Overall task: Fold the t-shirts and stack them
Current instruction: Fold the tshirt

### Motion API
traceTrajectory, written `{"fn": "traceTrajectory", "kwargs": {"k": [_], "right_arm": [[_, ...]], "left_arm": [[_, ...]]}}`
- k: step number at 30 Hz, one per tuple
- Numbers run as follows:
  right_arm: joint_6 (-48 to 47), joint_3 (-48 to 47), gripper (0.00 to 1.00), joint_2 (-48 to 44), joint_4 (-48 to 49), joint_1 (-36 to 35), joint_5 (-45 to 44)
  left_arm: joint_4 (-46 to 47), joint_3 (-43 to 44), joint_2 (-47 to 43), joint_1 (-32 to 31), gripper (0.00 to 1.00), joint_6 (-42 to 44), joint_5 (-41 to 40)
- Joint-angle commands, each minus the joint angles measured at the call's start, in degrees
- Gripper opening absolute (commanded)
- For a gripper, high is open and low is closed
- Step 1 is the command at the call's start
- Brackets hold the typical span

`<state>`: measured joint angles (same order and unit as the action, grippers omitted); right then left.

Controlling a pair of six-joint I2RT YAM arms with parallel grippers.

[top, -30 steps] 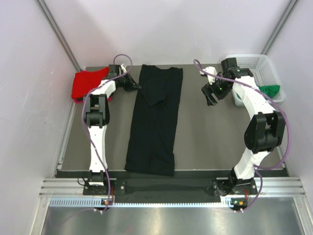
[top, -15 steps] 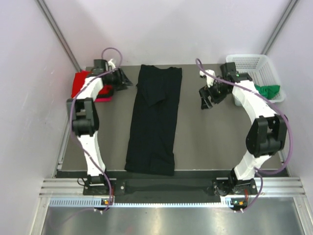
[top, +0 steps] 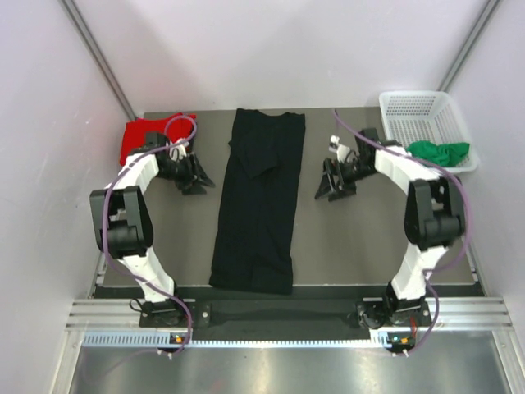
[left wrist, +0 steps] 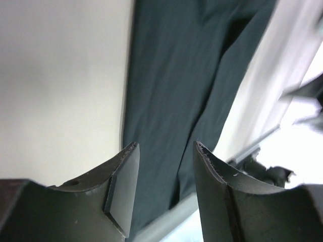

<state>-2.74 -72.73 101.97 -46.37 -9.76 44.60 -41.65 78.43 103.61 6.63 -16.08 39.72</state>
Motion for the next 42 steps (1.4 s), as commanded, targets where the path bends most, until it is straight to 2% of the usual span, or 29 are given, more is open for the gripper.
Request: {"fn": "traceTrajectory", "kwargs": {"k": [1,9,16,21,25,28,35,42], "right_arm": [[2.48,-12.15,0.76,8.4,6.29,-0.61,2.43],[7.21,-28.42,0.7,25.79,9.89,-1.66,0.14],[13.99,-39.13,0.65,35.39,15.77,-2.54,0.84],[18.46,-43.02,0.62,41.01,18.68,-4.39,0.93],[18.83,-43.03,0.54,42.08,18.42,-6.06,0.23],[18.3,-42.5,0.44,41.9,17.37,-6.85,-2.23],[12.77,-43.9,0.16,41.03,12.62,-5.89,-14.52],[8.46,-45.13,0.0,41.2,10.69,-4.31,-22.01]], "left_arm": [[-1.68,-4.93,-6.31,0.22,0.51,2.71,2.81],[-2.38,-13.39,-14.31,0.22,0.5,3.94,2.64],[-4.32,-12.96,-15.37,0.13,0.5,6.84,2.11],[-4.58,-11.55,-15.37,0.05,0.5,8.16,-0.08],[-5.29,-10.5,-15.55,0.13,0.5,8.78,-1.23],[-4.93,-10.58,-15.72,0.13,0.5,8.69,-1.49],[-4.14,-11.81,-16.51,0.13,0.5,8.08,-1.67],[-2.74,-11.9,-16.43,0.13,0.5,6.94,-0.88]]}}
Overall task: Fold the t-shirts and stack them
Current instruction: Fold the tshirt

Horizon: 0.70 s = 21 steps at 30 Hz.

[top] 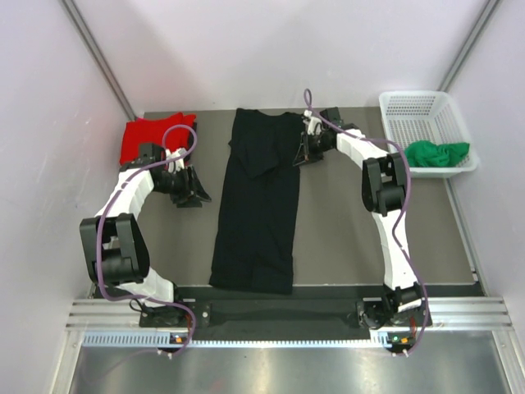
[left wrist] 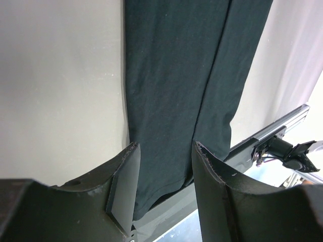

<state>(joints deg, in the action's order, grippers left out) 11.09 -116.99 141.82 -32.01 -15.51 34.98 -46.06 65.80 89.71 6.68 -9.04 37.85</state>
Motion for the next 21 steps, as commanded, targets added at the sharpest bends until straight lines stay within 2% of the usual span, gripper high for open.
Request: {"fn": "traceTrajectory", "kwargs": {"k": [1,15,18,19,21], "right_arm": [[-5.9,-2.09,0.0,1.62,-3.94,1.79,-13.35],[-6.08,-6.76,0.02,2.59,-4.46,2.94,-18.37],[-7.57,-6.41,0.1,1.89,-5.43,2.94,-17.93],[-7.84,-5.1,0.28,1.45,-5.61,2.85,-17.76],[-8.63,-3.34,0.47,-0.92,-6.31,2.85,-16.09]], "left_arm": [[1.77,0.73,-2.44,0.0,0.5,-0.1,0.92],[2.47,1.7,-1.38,-0.43,0.51,-2.47,2.06],[2.21,1.44,-1.64,-1.4,0.51,-2.91,2.06],[1.86,1.09,-1.65,-1.84,0.52,-3.0,1.71],[1.68,-0.32,-2.08,-2.72,0.52,-3.88,1.27]]}}
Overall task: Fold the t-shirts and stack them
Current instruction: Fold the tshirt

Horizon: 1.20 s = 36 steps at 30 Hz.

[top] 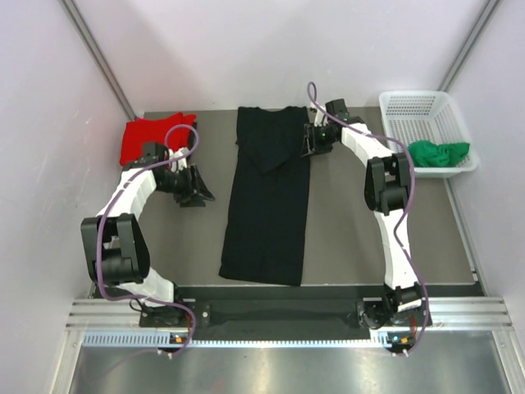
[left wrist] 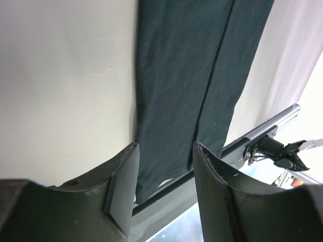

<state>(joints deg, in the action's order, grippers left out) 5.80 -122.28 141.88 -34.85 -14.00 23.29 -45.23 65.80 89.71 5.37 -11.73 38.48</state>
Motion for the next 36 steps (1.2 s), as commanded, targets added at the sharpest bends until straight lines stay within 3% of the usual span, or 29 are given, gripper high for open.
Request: {"fn": "traceTrajectory", "kwargs": {"k": [1,6,10,13,17,21,29,36], "right_arm": [[-3.52,4.57,0.54,-2.13,-3.47,1.43,-3.0],[1.3,17.31,0.57,-14.95,-4.78,1.34,1.92],[10.08,39.75,0.5,-24.71,-3.91,0.3,13.33],[14.56,53.48,0.49,-31.92,-2.33,-2.42,16.6],[21.33,66.53,0.49,-39.38,2.58,-7.35,18.28],[29.34,77.6,0.49,-43.18,13.47,-13.76,18.02],[38.67,87.47,0.48,-45.9,25.79,-20.8,14.86],[39.55,89.32,0.49,-48.63,23.08,-24.4,11.35]], "left_arm": [[0.41,-0.84,-2.43,-1.5,0.52,-1.8,0.28],[-2.49,-6.02,-3.23,-1.5,0.54,-7.51,-5.34],[-2.41,-10.85,-2.44,-1.41,0.53,-11.29,-6.04],[-1.35,-13.23,-2.09,-1.5,0.52,-13.32,-5.87],[-1.79,-16.13,-2.35,-1.94,0.51,-12.89,-5.17],[-3.19,-20.0,-4.01,-3.43,0.51,-12.18,-5.52],[-0.83,-26.95,-6.83,-9.14,0.48,-12.88,-6.14],[0.41,-28.27,-6.83,-11.86,0.45,-13.67,-6.4]]}}
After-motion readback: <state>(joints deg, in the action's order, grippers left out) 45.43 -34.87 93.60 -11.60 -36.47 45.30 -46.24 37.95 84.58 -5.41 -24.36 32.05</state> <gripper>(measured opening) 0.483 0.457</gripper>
